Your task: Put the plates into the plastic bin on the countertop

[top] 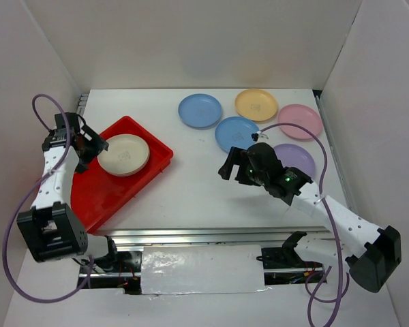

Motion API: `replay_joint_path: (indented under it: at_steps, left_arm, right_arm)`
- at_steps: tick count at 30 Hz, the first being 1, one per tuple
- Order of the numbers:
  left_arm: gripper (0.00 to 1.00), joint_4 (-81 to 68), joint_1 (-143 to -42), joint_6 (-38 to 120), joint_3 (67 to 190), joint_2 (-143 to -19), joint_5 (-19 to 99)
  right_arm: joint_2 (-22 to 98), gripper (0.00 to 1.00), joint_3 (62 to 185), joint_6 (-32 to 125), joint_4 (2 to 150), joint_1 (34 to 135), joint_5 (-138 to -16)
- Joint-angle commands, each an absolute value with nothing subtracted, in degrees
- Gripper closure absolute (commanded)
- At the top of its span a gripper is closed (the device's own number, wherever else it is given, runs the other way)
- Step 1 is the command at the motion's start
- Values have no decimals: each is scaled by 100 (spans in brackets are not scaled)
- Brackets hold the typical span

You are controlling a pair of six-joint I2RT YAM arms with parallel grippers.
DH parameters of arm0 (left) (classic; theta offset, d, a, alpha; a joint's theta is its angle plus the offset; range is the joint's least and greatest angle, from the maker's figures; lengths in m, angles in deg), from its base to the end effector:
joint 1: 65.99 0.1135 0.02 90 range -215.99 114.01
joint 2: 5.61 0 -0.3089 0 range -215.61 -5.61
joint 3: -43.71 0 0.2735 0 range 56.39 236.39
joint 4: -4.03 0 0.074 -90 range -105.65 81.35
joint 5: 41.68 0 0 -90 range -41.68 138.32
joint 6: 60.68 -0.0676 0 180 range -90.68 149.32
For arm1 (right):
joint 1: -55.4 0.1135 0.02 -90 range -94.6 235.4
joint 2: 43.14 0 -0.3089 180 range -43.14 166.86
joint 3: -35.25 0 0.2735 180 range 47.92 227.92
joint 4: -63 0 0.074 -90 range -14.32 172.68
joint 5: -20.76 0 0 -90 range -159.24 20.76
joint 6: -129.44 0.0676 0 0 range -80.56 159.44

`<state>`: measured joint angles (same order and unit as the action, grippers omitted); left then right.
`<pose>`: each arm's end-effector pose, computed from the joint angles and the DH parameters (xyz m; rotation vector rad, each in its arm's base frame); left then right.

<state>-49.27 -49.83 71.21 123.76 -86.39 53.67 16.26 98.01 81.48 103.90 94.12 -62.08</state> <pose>0.3123 0.0971 0.3006 -1.2505 2.1753 -0.0671 0.1985 0.1483 0.3095 0.1372 2.2914 0.6230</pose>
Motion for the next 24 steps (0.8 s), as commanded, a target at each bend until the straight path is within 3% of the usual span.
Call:
replay_joint_path:
  at_steps: [1,5,9,15,24]
  left_arm:
    - [1,-5179,-5253,6809,12696,-7875,5615]
    - [1,-5040,-5990,6256,12249,-6814,4956]
    - [1,-5136,-7657,6315,11793,-6477,4998]
    - [1,-5145,-9417,6887,11458,-6161,5746]
    - [1,-5461,-10325,7063,11457,-5668,6229]
  right_arm:
    - [1707,0,9741,8118,10090,9250,-6221]
    - [1400,0,9504,8601,10055,8794,-5731]
    - [1547,0,9607,8488,9870,7961,-5799]
    - [3365,0,10608,8602,10064,6852,-5466]
    - [6029,3,12709,8242,10590,6551,-5193]
